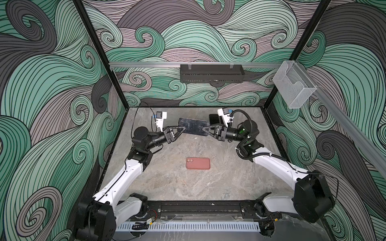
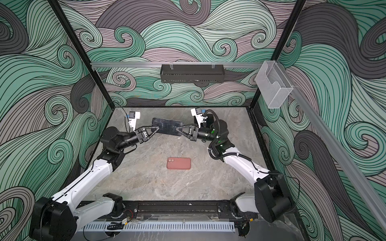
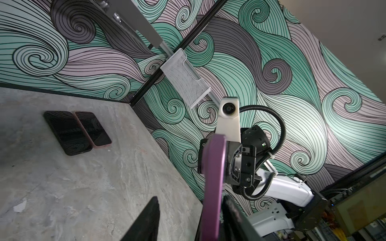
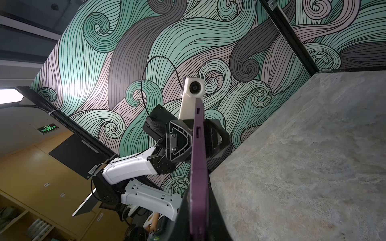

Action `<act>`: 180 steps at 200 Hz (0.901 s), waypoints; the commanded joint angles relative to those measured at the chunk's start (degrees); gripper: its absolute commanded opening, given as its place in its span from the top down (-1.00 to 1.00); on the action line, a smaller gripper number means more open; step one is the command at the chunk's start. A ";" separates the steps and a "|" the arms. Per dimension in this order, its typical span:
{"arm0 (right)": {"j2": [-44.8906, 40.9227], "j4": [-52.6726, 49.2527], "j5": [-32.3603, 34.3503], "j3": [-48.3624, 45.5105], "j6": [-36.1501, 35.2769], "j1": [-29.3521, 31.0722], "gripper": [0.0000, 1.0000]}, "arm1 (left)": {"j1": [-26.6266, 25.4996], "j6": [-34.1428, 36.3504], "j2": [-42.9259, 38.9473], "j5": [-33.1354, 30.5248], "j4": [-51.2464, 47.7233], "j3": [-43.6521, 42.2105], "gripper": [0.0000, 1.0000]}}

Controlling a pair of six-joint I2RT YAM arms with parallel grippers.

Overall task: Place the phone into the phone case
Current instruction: 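Hold the purple-cased phone raised between both grippers, then release the phone with the left gripper and draw back while right holds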

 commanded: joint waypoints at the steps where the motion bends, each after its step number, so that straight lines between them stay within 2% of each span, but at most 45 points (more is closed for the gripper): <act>1: -0.43 1.20 -0.62 2.30 -0.61 0.18 0.95 | 0.22 4.78 -2.51 -1.37 -5.96 1.71 -0.17; 22: -1.41 -4.42 0.21 3.17 -3.99 0.17 0.98 | 0.27 8.67 -4.38 -2.72 -12.19 2.55 -0.33; 44: -3.34 -15.28 2.87 4.58 -10.18 0.05 1.00 | 0.28 13.56 -6.50 -4.39 -20.86 3.72 -0.43; 77: -5.95 -27.96 6.96 6.19 -17.35 -0.36 1.00 | 0.28 19.24 -8.97 -7.32 -31.84 4.51 -0.47; 120: -7.58 -47.13 15.45 9.47 -26.55 -0.43 1.00 | 0.27 22.89 -12.67 -19.56 -39.73 2.46 -0.54; 136: -7.59 -53.01 18.65 10.34 -28.63 -0.52 1.00 | 0.23 24.36 -12.69 -22.99 -43.92 2.50 -0.55; 180: -6.54 -63.04 24.18 11.16 -31.38 -0.51 1.00 | 0.11 26.02 -9.66 -27.42 -52.85 2.77 -0.54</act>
